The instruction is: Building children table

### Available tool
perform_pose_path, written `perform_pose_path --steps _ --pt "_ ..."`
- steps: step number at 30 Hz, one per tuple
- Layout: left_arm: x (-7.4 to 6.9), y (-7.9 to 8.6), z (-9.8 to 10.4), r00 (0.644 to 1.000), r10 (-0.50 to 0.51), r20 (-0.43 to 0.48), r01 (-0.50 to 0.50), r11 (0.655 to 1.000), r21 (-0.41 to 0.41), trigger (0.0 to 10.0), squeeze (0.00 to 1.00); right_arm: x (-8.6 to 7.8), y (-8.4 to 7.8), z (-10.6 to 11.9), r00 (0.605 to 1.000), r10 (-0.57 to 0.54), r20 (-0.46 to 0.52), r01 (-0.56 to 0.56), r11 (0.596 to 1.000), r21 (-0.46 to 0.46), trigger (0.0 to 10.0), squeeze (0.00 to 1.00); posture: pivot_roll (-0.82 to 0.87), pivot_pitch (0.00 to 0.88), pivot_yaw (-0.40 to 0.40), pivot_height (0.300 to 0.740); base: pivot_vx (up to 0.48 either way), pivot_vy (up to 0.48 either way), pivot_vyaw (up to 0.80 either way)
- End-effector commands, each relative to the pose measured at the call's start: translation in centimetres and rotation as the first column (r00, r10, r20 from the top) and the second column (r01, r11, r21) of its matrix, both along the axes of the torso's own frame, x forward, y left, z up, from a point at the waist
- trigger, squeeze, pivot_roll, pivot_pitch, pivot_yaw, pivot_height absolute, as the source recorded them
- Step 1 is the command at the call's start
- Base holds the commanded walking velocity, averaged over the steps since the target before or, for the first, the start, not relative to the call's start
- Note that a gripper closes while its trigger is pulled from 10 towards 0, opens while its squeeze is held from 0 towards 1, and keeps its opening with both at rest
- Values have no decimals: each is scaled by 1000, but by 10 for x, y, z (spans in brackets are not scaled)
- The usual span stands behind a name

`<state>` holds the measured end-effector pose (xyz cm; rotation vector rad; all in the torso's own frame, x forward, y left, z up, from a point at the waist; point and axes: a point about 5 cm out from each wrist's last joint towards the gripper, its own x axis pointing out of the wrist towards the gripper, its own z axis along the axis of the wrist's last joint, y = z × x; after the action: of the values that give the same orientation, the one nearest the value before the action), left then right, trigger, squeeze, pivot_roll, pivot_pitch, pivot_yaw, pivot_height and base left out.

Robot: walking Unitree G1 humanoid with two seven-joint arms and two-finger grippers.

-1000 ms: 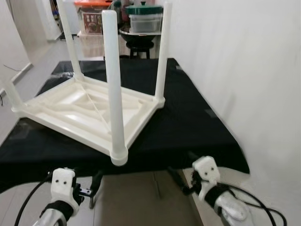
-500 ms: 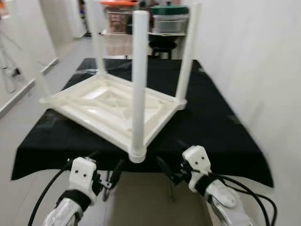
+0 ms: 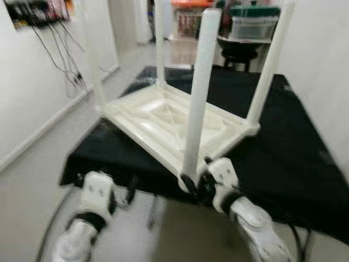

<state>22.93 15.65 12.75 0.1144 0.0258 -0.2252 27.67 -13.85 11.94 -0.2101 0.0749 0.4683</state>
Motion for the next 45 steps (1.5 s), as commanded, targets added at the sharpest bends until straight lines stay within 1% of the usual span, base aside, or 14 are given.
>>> perform_pose_path --steps 1,7,11,14,15,17,19,21,25,29,31,34,41,45 --pt "1 4 -1 1000 23 -14 -23 999 23 10000 0 5 8 4 998 59 -9 -59 998 25 10000 0 28 0 -40 740 0 0 544" --pt "4 5 0 999 49 -10 -49 998 47 10000 0 14 10 13 995 101 3 -101 995 13 10000 0 33 0 -44 740 0 0 0" --pt "6 6 1 998 62 -8 -61 996 59 10000 0 19 22 23 987 158 22 -158 987 7 10000 0 35 0 -45 740 0 0 0" --pt "9 7 4 998 70 -1 -69 995 67 10000 0 13 50 34 952 302 43 -303 953 13 10000 0 38 0 -44 740 0 0 0" --pt "9 7 4 998 70 -1 -69 995 67 10000 0 13 50 34 952 302 43 -303 953 13 10000 0 38 0 -44 740 0 0 0" --pt "10 8 4 997 76 2 -76 994 72 10000 0 9 62 38 931 362 49 -363 932 16 10000 0 39 0 -43 740 0 0 0" --pt "12 12 6 995 97 9 -97 992 84 10000 0 0 92 48 875 479 67 -481 876 19 10000 0 48 0 -47 740 0 0 0" --pt "14 14 8 994 110 15 -111 990 91 10000 0 -5 111 54 839 537 84 -541 841 30 10000 0 54 0 -53 740 0 0 0" --pt "15 18 9 991 134 23 -136 985 104 10000 0 -6 123 57 823 560 93 -565 824 39 10000 0 62 0 -59 740 0 0 0" --pt "15 21 10 988 150 29 -153 981 117 10000 0 1 120 53 840 537 82 -539 842 9 10000 0 63 0 -61 740 0 0 0" --pt "16 23 10 986 164 31 -166 978 127 10000 0 12 105 48 876 478 64 -477 878 -36 10000 0 62 0 -62 740 0 0 0" --pt "18 26 11 983 180 33 -182 973 142 10000 0 21 83 44 907 420 41 -416 906 -83 10000 0 55 0 -61 740 0 0 0" --pt "23 28 14 980 196 40 -200 968 149 10000 0 25 64 40 924 382 12 -377 917 -133 10000 0 53 0 -59 740 0 0 0" --pt "30 19 14 993 122 0 -122 989 79 10000 0 25 57 38 930 366 -5 -363 920 -147 10000 0 49 0 -53 740 0 0 0"
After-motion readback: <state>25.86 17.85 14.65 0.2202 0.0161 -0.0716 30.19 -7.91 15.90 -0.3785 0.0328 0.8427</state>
